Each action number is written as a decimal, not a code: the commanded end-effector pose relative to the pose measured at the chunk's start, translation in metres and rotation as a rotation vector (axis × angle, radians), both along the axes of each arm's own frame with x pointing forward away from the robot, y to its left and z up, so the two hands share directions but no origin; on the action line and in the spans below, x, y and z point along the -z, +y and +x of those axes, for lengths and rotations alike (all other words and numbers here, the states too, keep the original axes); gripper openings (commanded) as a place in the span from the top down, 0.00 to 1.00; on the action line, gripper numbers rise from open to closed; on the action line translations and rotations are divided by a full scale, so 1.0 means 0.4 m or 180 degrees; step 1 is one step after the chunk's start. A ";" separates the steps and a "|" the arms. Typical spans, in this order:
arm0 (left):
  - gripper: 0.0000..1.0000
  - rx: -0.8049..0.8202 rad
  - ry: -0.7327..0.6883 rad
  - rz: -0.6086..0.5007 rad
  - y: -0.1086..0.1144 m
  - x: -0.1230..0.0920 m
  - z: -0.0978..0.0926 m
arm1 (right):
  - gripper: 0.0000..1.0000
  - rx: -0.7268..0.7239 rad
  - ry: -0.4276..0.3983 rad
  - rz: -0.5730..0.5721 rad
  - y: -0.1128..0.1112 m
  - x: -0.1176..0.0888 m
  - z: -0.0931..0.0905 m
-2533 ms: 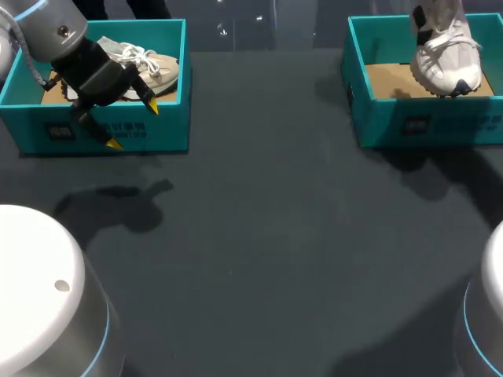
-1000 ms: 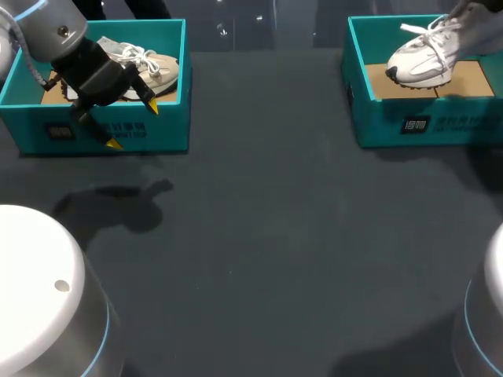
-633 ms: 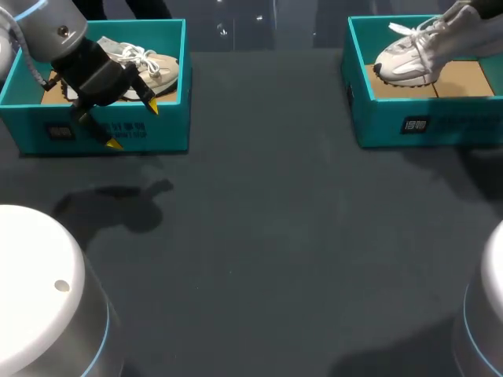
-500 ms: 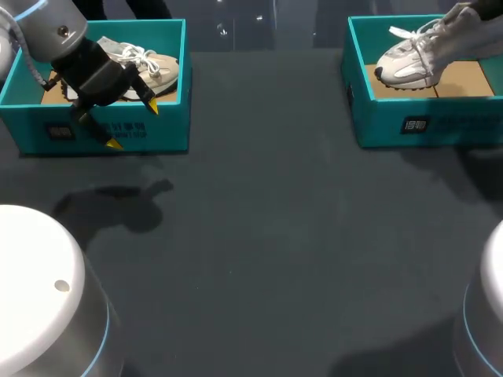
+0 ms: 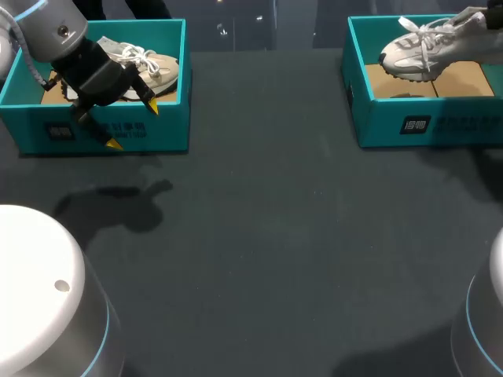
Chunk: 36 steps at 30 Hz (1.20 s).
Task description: Take the shoe out of the shoebox, open the shoe tongue, remove and reinsert the insole, then place the shoe into the shoebox
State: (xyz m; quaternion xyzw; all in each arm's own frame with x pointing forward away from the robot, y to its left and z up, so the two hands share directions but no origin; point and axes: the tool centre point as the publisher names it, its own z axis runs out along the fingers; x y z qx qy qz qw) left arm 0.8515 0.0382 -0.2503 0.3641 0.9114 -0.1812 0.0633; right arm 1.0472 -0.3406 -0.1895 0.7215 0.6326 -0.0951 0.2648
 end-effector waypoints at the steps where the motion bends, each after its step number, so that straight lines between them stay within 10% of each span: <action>1: 0.00 0.0002 -0.0002 0.0003 0.002 0.000 0.000 | 1.00 -0.0019 -0.0042 -0.0027 0.012 0.001 -0.015; 36: 0.00 0.0002 -0.0002 0.0003 0.002 0.000 0.000 | 1.00 0.0098 -0.0060 0.0107 0.018 0.177 -0.067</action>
